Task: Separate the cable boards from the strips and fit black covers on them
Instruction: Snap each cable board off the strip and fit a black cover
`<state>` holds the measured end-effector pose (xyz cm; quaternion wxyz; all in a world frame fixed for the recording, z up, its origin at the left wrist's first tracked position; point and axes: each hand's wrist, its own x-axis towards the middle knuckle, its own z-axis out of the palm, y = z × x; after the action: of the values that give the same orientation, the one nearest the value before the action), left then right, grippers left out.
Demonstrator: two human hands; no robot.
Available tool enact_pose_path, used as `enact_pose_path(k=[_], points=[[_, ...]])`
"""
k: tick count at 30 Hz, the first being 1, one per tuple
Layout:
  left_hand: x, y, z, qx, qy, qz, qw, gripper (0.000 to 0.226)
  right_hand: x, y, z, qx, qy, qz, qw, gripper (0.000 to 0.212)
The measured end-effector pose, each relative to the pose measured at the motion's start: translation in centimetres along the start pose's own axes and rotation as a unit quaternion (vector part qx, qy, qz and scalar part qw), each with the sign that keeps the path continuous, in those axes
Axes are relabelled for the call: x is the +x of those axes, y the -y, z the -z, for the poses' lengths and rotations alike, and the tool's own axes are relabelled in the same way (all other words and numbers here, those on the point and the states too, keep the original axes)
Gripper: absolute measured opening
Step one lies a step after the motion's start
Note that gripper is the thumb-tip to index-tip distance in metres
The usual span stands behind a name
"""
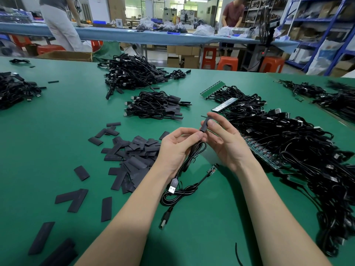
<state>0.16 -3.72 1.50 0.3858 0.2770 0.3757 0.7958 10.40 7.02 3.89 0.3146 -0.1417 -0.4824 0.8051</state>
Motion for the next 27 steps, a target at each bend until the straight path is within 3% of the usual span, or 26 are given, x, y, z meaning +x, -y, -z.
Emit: enact_pose_path(k=[27], points=[[0.01,0.0,-0.03,0.024,-0.026,0.014,0.999,0.02,0.21,-0.39,-0.54,0.024,-0.03,0.02,0.999,0.025]])
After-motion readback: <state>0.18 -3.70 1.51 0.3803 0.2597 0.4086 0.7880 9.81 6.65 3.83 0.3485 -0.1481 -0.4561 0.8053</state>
